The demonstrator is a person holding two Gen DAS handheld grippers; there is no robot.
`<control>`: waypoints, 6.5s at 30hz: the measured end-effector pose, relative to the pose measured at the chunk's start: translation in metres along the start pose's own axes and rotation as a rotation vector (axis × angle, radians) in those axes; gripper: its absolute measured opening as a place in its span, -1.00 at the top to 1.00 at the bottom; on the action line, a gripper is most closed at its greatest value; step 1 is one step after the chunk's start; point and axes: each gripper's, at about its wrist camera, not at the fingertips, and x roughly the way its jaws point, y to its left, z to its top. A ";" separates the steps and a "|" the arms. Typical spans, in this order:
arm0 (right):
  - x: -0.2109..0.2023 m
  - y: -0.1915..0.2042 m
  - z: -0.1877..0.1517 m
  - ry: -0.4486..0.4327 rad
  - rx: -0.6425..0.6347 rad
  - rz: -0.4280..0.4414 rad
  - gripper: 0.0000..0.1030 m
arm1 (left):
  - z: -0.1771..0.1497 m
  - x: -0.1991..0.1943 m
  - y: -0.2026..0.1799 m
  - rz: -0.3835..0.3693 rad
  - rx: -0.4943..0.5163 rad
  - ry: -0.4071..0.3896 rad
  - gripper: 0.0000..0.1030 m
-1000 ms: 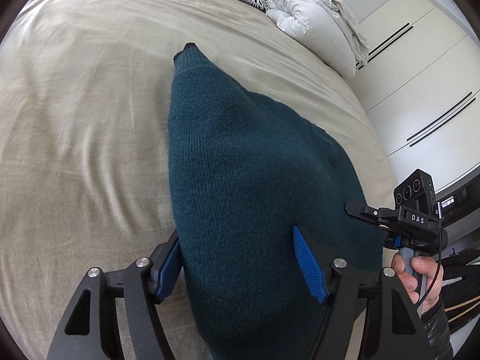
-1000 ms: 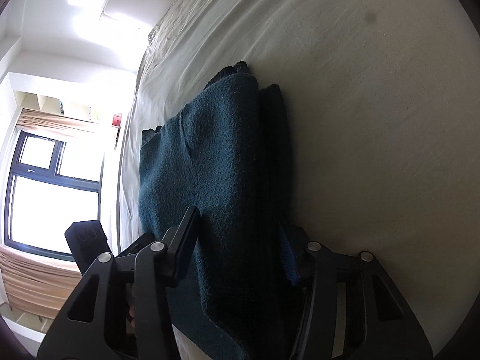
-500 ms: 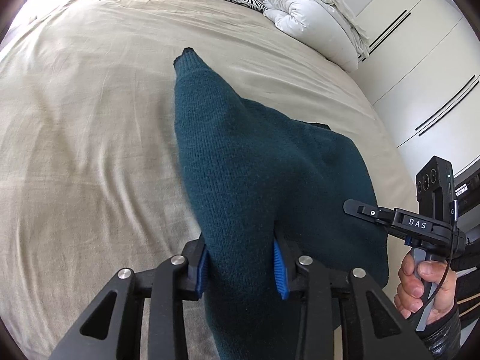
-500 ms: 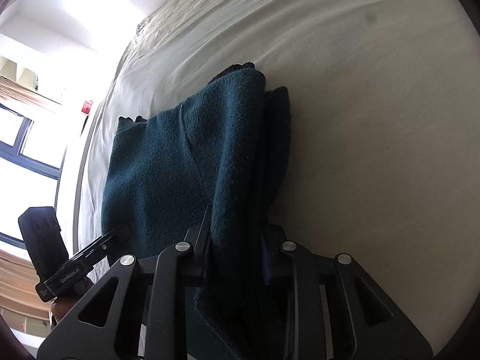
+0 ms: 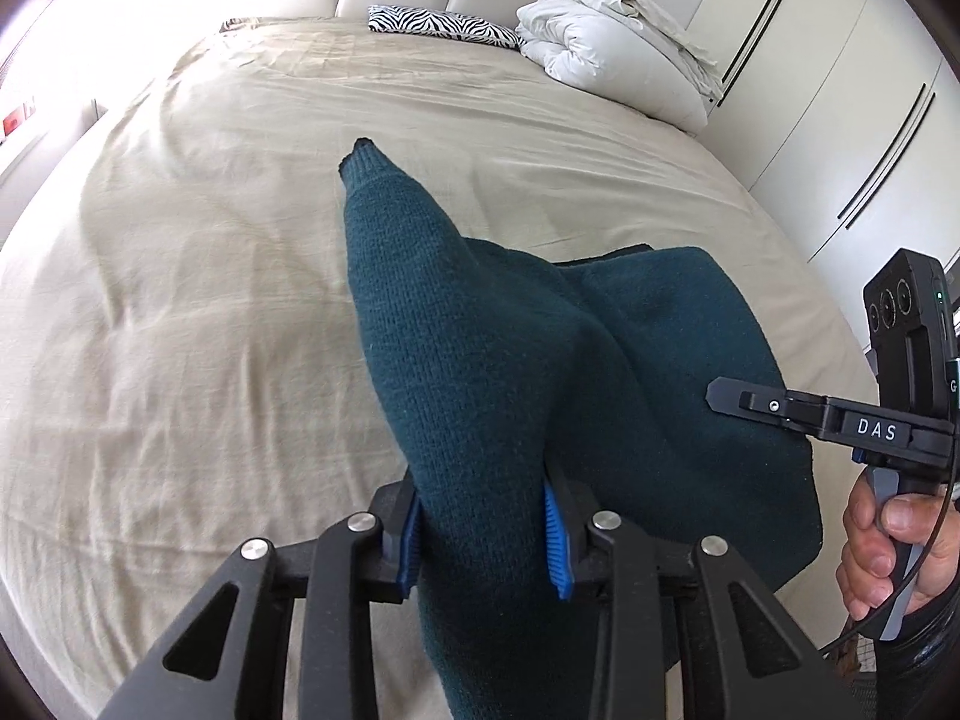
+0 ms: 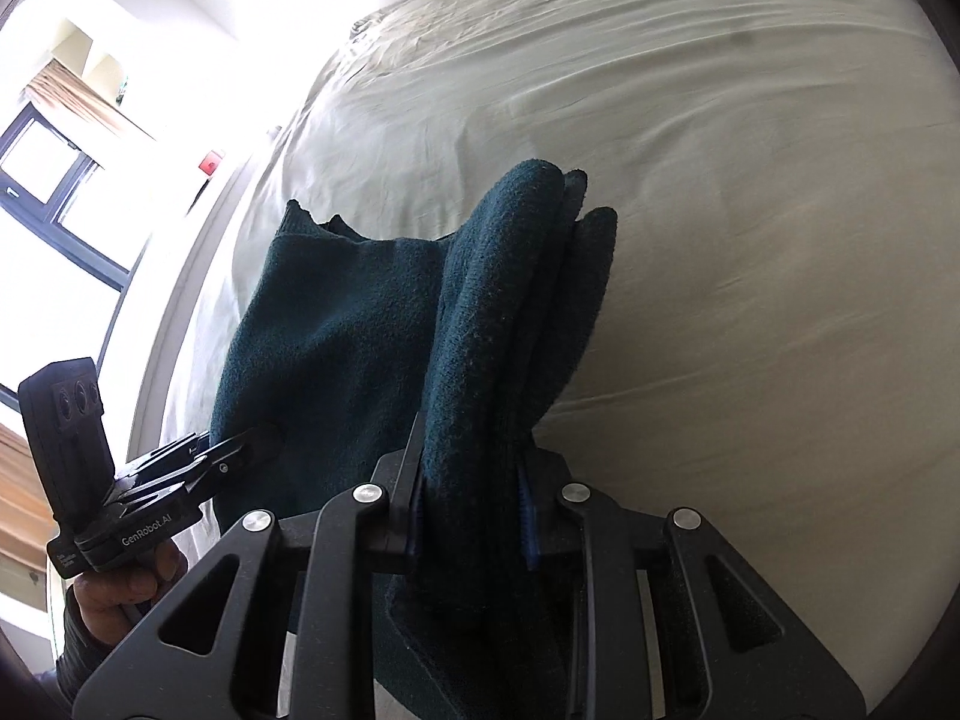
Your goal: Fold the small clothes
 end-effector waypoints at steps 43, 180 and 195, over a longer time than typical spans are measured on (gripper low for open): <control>0.007 0.069 -0.135 0.014 0.154 0.396 0.20 | -0.136 -0.126 0.080 0.195 -0.095 -0.230 -0.14; 0.011 0.170 -0.220 -0.166 -0.140 -0.410 -1.00 | -0.196 -0.158 0.035 0.408 -0.144 -0.155 -1.00; 0.011 0.168 -0.223 -0.162 -0.140 -0.407 -1.00 | -0.196 -0.157 0.034 0.407 -0.143 -0.154 -1.00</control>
